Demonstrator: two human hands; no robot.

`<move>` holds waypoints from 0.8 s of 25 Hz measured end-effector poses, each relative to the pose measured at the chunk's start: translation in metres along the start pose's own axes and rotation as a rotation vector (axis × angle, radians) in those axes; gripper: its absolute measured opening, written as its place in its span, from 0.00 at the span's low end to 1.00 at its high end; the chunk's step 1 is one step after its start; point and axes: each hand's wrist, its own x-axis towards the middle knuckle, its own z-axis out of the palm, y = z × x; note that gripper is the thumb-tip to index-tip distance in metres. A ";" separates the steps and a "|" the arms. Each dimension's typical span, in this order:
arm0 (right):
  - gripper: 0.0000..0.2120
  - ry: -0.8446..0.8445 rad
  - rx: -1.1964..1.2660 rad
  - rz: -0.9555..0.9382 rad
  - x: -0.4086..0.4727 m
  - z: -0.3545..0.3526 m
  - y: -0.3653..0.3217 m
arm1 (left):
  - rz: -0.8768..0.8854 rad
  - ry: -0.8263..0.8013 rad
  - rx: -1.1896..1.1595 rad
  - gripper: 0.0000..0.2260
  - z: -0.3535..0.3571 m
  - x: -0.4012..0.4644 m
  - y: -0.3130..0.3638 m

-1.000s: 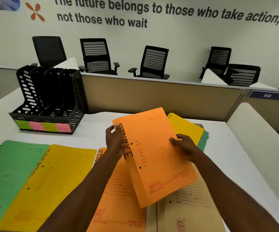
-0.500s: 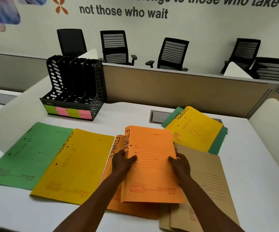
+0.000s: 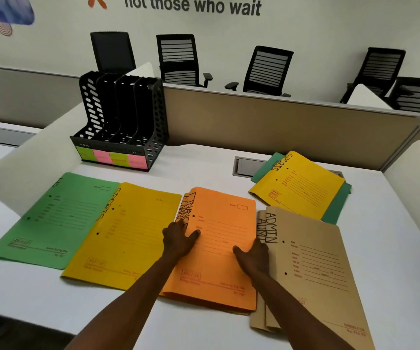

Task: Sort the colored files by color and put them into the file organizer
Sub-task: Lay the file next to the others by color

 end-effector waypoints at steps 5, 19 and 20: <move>0.48 -0.104 -0.242 -0.093 -0.011 0.014 0.002 | -0.021 0.014 0.119 0.32 0.010 0.001 -0.006; 0.34 0.282 -0.293 -0.350 0.008 -0.030 0.042 | 0.161 0.136 0.148 0.33 0.029 -0.009 0.004; 0.34 0.310 -0.306 -0.342 0.011 -0.036 0.047 | 0.220 0.144 0.134 0.33 0.034 -0.012 0.011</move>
